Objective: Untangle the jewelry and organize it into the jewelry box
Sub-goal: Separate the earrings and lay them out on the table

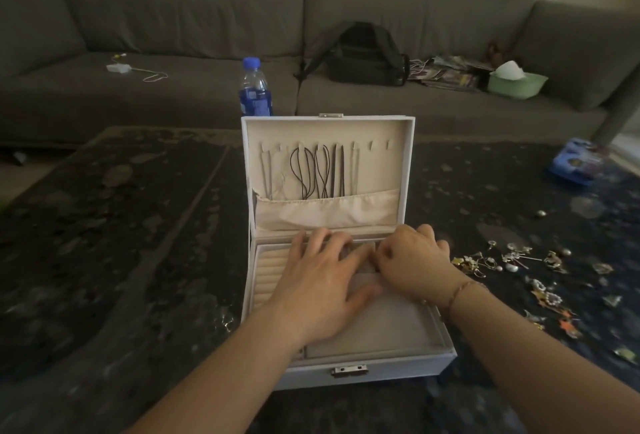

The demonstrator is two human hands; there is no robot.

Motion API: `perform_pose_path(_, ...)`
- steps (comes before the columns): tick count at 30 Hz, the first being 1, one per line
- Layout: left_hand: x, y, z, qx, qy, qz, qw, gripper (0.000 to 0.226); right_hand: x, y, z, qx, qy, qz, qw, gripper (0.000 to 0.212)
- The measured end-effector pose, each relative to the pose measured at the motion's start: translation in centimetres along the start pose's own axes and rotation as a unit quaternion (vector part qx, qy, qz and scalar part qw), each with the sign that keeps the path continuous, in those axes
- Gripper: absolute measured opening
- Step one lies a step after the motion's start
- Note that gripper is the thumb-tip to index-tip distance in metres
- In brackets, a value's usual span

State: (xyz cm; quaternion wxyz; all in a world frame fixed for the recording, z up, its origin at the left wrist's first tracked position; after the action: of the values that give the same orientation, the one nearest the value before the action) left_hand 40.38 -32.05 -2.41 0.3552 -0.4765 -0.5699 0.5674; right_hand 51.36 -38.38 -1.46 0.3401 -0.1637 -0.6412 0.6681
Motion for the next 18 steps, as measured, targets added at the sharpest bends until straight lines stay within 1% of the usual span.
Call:
perform_pose_path(2, 0.0, -0.2, 0.0, -0.005, -0.006, 0.014, 1.0, 0.07, 0.0, 0.0, -0.1, 0.003, -0.001, 0.0, 1.0, 0.033)
perform_pose_path(4, 0.1, -0.5, 0.0, -0.025, -0.013, 0.027, 0.999, 0.068, 0.0, -0.1, -0.3, 0.001, -0.006, 0.002, 1.0, 0.031)
perform_pose_path(7, 0.2, -0.5, -0.1, -0.042, -0.019, 0.027, 0.999, 0.066, -0.2, -0.5, -0.4, -0.007, -0.015, 0.007, 1.0, 0.028)
perform_pose_path(12, 0.1, -0.3, -0.1, -0.035, -0.027, 0.001, 0.999, 0.06, -0.2, -1.2, -0.4, -0.033, -0.046, 0.074, 0.996, 0.031)
perform_pose_path(14, 0.0, -0.2, -0.1, -0.031, -0.028, -0.007, 0.999, 0.056, -0.2, -1.2, -0.5, -0.04, -0.051, 0.086, 0.994, 0.03)
perform_pose_path(18, -0.1, 0.0, -0.1, -0.026, -0.025, -0.018, 0.999, 0.057, -0.2, -1.0, -0.5, -0.034, -0.057, 0.088, 0.994, 0.029)
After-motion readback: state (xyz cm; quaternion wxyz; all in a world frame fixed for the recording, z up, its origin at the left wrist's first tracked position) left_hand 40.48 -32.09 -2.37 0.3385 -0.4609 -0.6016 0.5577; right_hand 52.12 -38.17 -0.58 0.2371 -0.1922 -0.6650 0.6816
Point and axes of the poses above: each hand's wrist, its own z-axis away from the middle knuckle, its own y-axis out of the palm, x = y × z, the point moved 8 cm from there along -z, towards the middle knuckle, and after that the axes turned 3 degrees about -y, right-handed, at the moved point
